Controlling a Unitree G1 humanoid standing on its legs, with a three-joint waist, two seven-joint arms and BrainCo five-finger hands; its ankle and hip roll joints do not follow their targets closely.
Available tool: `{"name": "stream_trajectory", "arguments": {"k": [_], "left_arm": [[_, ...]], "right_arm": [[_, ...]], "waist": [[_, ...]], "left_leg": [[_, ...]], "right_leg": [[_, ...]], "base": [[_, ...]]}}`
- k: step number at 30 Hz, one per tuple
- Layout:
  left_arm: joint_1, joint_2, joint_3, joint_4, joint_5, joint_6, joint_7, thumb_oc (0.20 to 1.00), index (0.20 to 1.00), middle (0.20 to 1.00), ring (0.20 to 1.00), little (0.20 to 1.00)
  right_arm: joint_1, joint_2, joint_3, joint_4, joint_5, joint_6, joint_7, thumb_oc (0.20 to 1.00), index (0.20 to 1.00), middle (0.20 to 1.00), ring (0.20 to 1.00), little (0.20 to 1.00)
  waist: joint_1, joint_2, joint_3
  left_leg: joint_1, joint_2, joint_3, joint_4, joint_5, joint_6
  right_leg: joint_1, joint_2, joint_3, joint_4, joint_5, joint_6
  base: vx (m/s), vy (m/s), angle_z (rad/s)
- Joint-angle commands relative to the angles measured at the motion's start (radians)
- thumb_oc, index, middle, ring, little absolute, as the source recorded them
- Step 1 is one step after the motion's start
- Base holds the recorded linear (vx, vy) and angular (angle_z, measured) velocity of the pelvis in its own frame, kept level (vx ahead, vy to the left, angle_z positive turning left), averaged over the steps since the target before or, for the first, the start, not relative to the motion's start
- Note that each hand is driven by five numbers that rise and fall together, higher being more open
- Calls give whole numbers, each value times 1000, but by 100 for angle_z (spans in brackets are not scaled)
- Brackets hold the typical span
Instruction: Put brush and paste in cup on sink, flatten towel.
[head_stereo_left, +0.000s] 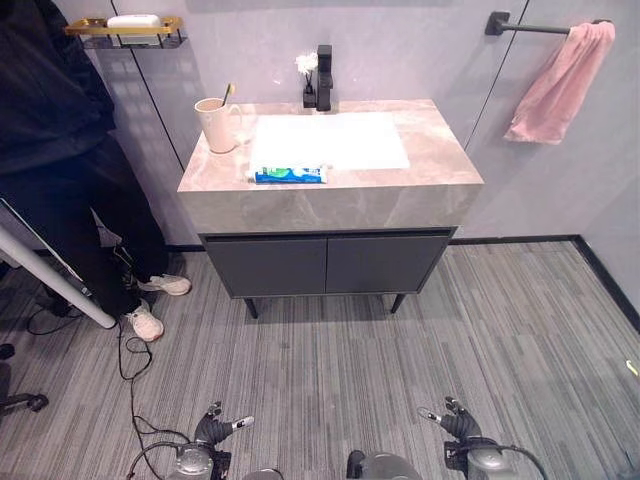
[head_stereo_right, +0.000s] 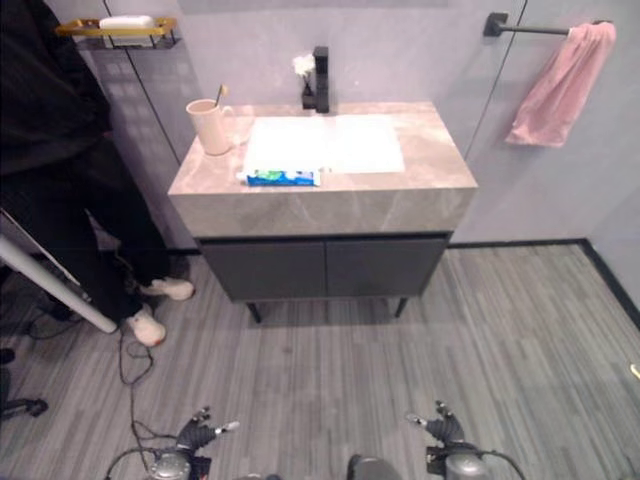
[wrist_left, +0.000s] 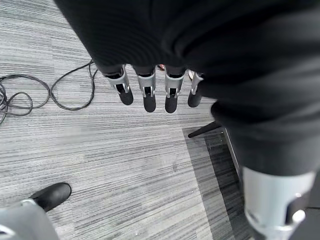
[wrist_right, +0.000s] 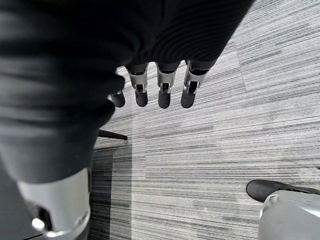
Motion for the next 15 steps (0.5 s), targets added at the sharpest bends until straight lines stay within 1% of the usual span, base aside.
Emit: {"name": "stream_trajectory", "arguments": {"k": [1, 6, 9, 15], "left_arm": [[-6, 25, 9, -18, -3, -52, 22, 1000, 1000, 1000, 1000, 1000], [-19, 19, -5, -29, -2, -59, 34, 1000, 1000, 1000, 1000, 1000], [-25, 19, 3, -39, -32, -62, 30, 1000, 1000, 1000, 1000, 1000], [-26, 20, -20, -43, -2, -61, 28, 1000, 1000, 1000, 1000, 1000]], "right_arm": [[-30, -5, 29, -20, -12, -54, -21, 1000, 1000, 1000, 1000, 1000], [-45, -4, 46, -21, -38, -56, -40, 1000, 1000, 1000, 1000, 1000], [-53, 2, 56, -4, -44, -50, -42, 1000, 1000, 1000, 1000, 1000], [-62, 10, 67, 12, -41, -45, -38, 1000, 1000, 1000, 1000, 1000]], "waist": [[-10, -18, -17], [-9, -16, -11], [-7, -18, -9], [-3, -23, -5]], "left_leg": [[-54, 25, -61, 56, 9, -31], [-50, 20, -60, 48, 12, -26], [-50, 15, -61, 46, 12, -22], [-52, 3, -60, 46, 7, -14]], "right_leg": [[73, -73, -13, -67, 55, 109], [75, -69, -10, -77, 61, 107], [81, -71, -10, -89, 67, 107], [94, -76, -3, -119, 77, 111]], "base": [[0, 0, 0], [0, 0, 0], [22, 21, 0], [26, 37, -1]]}}
